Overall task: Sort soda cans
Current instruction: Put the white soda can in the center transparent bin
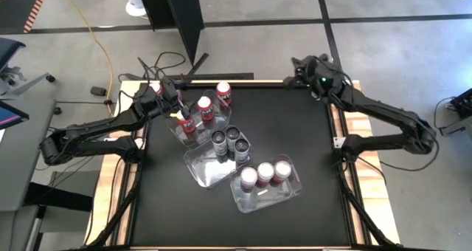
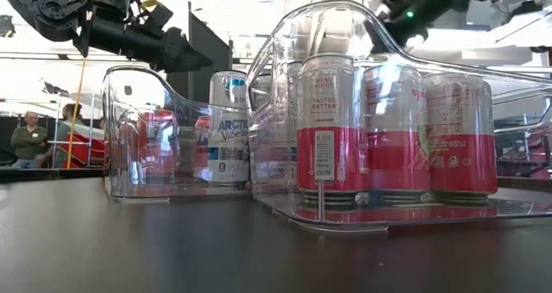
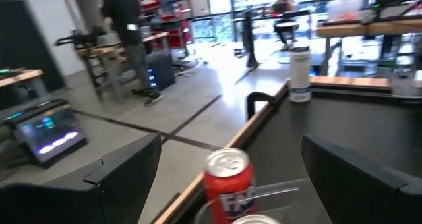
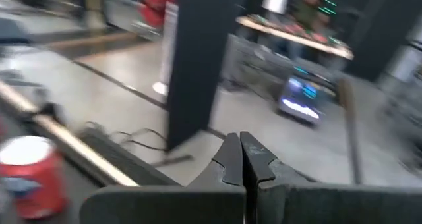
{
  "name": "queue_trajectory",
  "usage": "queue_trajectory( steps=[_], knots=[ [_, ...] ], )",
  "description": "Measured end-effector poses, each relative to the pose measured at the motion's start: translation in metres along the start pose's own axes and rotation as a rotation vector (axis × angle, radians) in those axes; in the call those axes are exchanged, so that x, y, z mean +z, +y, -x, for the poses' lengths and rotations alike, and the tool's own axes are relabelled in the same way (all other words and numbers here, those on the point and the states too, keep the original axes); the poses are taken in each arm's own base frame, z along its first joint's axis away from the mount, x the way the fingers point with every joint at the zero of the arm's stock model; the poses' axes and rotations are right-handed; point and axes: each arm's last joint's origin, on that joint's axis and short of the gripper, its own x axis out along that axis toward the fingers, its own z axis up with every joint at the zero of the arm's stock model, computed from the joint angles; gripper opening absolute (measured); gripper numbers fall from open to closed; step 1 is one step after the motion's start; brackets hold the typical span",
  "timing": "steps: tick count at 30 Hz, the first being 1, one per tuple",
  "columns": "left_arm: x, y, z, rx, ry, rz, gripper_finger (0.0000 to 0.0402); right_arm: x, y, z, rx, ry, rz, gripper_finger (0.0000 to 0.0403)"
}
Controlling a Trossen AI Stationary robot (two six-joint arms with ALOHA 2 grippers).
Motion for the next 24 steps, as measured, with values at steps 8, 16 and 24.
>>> queue_trajectory(
  steps=[8,16,24],
  knots=[
    [0.004,0.001,0.000,-0.002,-0.038,-0.023,0.0359,-0.022,-0.036,0.018,-0.251,0.159,-0.126,0.0000],
    [0.005,0.009,-0.014,-0.003,-0.117,0.018,0.0359,-0.032,-0.065,0.016,-0.432,0.206,-0.262,0.0000],
    [-0.006,0.008,-0.051,-0.080,-0.005,0.017,0.0359,-0.027,-0.064,-0.002,-0.430,0.311,-0.249,0.0000]
  ],
)
